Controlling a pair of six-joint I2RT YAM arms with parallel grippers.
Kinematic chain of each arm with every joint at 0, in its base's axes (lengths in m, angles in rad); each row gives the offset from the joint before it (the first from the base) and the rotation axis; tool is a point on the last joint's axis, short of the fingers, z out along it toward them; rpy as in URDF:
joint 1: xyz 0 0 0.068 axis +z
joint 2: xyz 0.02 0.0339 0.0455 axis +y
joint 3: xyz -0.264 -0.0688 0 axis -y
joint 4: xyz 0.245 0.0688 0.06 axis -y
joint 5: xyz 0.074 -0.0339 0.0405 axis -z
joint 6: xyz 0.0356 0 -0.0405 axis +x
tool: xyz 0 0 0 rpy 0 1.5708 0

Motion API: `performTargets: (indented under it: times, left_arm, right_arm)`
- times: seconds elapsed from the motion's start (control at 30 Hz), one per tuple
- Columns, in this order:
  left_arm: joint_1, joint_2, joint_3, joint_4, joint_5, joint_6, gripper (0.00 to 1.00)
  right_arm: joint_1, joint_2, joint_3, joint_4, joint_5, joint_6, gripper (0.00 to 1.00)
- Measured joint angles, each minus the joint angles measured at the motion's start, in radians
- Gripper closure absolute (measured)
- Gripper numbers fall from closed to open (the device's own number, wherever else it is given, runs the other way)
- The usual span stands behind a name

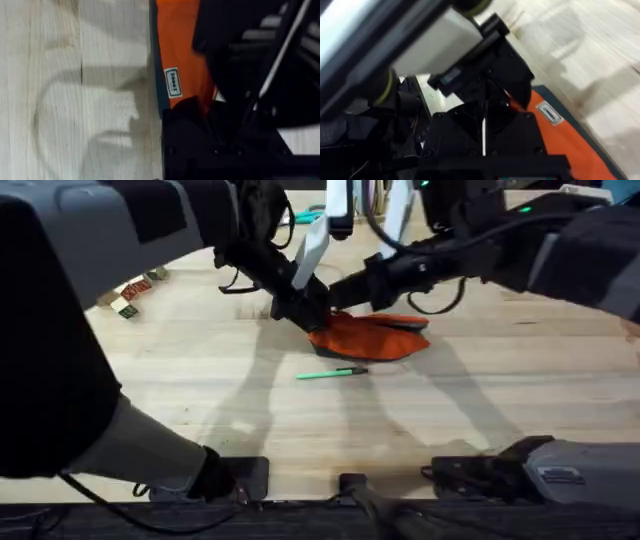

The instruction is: Unzip the bag, pick up the pens from the table one at a time and place them inside, then zip the bag closed.

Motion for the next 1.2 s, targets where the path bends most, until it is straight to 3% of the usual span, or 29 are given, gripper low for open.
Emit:
performTargets:
  times: [0.23, 0.53, 0.57, 0.63, 0.67, 0.73, 1.0, 1.03, 1.1, 1.2]
  left_arm:
    - [0.010, 0.000, 0.000, 0.004, -0.015, 0.003, 0.959]
    - [0.004, 0.000, 0.000, 0.005, -0.014, 0.002, 0.959]
    - [0.003, 0.000, 0.000, 0.005, -0.014, 0.002, 0.959]
    - [0.003, 0.000, 0.000, 0.005, -0.014, 0.002, 0.959]
    - [0.003, 0.000, 0.000, 0.005, -0.014, 0.001, 0.959]
    - [0.003, 0.000, 0.000, 0.005, -0.013, 0.002, 0.959]
    - [0.003, 0.000, 0.000, 0.005, -0.013, 0.001, 0.949]
    - [0.003, 0.000, 0.000, 0.005, -0.013, 0.001, 0.922]
    - [0.003, 0.000, 0.000, 0.011, -0.012, 0.003, 0.762]
    - [0.003, 0.000, 0.000, 0.015, -0.007, 0.002, 0.289]
  right_arm:
    - [0.024, 0.028, 0.000, 0.091, 0.000, 0.044, 0.969]
    - [0.006, 0.024, 0.000, 0.058, -0.008, 0.076, 0.956]
    - [0.000, 0.019, 0.000, 0.035, -0.008, 0.081, 0.893]
    - [-0.015, 0.003, 0.000, -0.014, -0.001, 0.083, 0.603]
    - [-0.045, -0.056, 0.000, -0.115, 0.046, 0.064, 0.052]
    - [-0.056, -0.092, 0.000, -0.159, 0.082, 0.049, 0.009]
    - [-0.083, -0.224, 0.001, -0.329, 0.232, -0.040, 0.006]
    - [-0.083, -0.235, 0.001, -0.343, 0.246, -0.049, 0.005]
    - [-0.083, -0.257, 0.001, -0.368, 0.273, -0.069, 0.005]
    - [-0.083, -0.281, 0.001, -0.392, 0.302, -0.093, 0.004]
